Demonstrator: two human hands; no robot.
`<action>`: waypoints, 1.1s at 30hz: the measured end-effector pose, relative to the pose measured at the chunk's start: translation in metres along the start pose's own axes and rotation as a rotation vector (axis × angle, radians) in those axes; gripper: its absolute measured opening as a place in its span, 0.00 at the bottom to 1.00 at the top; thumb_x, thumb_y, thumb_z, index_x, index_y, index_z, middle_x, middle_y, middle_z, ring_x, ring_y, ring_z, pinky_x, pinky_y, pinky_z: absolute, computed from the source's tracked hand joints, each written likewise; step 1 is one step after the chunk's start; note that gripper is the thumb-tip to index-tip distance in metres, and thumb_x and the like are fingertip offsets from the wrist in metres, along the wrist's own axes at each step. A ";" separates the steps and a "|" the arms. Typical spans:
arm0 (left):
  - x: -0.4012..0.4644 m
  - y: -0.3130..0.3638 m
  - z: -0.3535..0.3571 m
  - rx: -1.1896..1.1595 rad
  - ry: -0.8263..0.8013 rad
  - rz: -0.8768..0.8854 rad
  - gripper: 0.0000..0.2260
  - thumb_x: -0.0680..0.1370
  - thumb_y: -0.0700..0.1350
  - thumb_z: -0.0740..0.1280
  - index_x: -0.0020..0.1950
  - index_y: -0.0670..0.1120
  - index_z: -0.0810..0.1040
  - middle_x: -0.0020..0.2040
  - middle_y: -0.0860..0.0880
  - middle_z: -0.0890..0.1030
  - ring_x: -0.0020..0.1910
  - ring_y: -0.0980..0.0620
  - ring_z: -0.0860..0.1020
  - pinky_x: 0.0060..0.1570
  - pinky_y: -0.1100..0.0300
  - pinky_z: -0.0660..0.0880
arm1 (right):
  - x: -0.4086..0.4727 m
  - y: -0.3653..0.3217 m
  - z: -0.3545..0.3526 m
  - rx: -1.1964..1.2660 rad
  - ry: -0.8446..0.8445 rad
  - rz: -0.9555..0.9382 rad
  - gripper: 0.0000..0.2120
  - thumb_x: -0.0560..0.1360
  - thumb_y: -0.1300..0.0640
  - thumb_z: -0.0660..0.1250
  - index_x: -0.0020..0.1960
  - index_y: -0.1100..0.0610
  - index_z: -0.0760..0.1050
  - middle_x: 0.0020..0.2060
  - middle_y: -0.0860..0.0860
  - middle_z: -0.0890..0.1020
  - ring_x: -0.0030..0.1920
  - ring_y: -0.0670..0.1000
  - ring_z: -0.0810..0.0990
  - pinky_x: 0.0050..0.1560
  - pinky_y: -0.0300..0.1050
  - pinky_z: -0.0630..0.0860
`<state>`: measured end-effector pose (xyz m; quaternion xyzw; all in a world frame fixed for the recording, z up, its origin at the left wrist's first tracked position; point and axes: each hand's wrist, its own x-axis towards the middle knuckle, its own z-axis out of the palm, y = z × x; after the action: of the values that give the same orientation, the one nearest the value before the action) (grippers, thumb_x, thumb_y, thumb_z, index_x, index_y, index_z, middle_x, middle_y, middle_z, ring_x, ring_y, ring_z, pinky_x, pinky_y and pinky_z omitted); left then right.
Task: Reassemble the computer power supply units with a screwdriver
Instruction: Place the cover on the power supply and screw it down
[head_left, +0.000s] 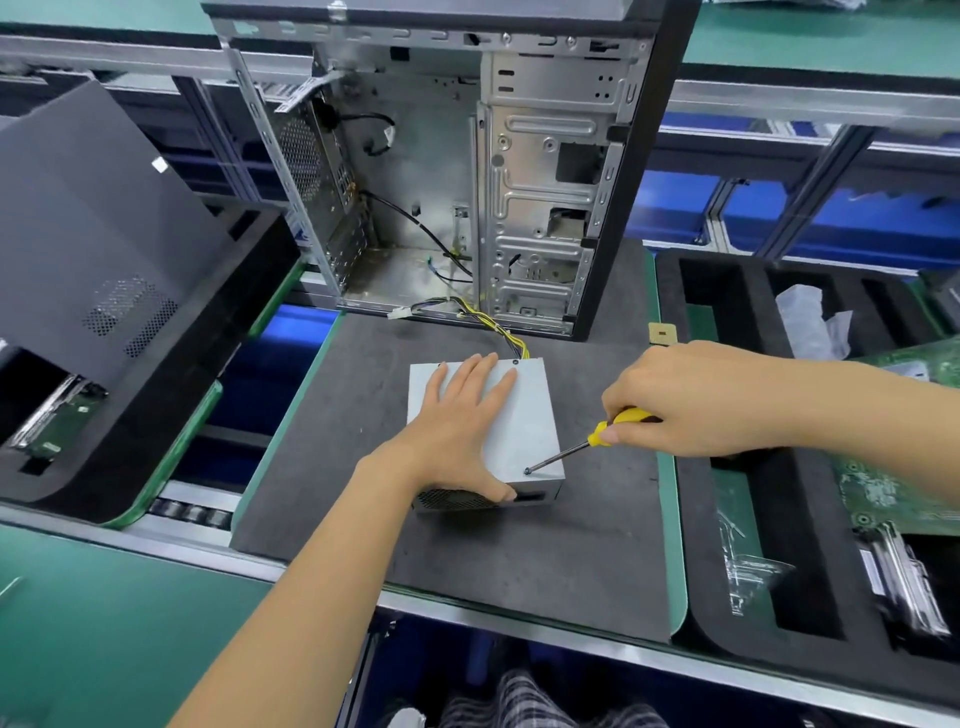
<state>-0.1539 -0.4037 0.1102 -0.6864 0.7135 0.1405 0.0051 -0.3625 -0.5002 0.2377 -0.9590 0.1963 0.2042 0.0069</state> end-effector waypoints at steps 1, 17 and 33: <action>0.000 0.000 0.000 0.000 -0.001 0.000 0.60 0.63 0.69 0.73 0.80 0.48 0.39 0.79 0.45 0.36 0.77 0.49 0.33 0.75 0.45 0.34 | 0.000 -0.001 -0.001 -0.006 -0.006 0.000 0.20 0.78 0.37 0.54 0.32 0.47 0.62 0.30 0.45 0.70 0.33 0.49 0.71 0.34 0.44 0.67; 0.003 -0.003 -0.004 -0.224 -0.040 -0.015 0.51 0.69 0.71 0.67 0.81 0.52 0.43 0.80 0.48 0.36 0.76 0.54 0.31 0.74 0.47 0.30 | 0.021 -0.023 -0.031 -0.301 -0.051 -0.108 0.15 0.79 0.42 0.55 0.45 0.52 0.70 0.31 0.46 0.64 0.35 0.53 0.68 0.36 0.43 0.65; -0.011 0.007 0.005 -0.652 0.178 0.155 0.04 0.72 0.45 0.76 0.40 0.51 0.82 0.59 0.59 0.73 0.61 0.73 0.61 0.71 0.58 0.51 | 0.052 -0.036 -0.055 -0.537 0.053 -0.229 0.20 0.78 0.45 0.60 0.33 0.53 0.61 0.34 0.51 0.70 0.35 0.56 0.72 0.29 0.41 0.62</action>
<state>-0.1606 -0.3915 0.1091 -0.6053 0.6786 0.3007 -0.2877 -0.2840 -0.4919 0.2655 -0.9475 0.0257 0.2215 -0.2294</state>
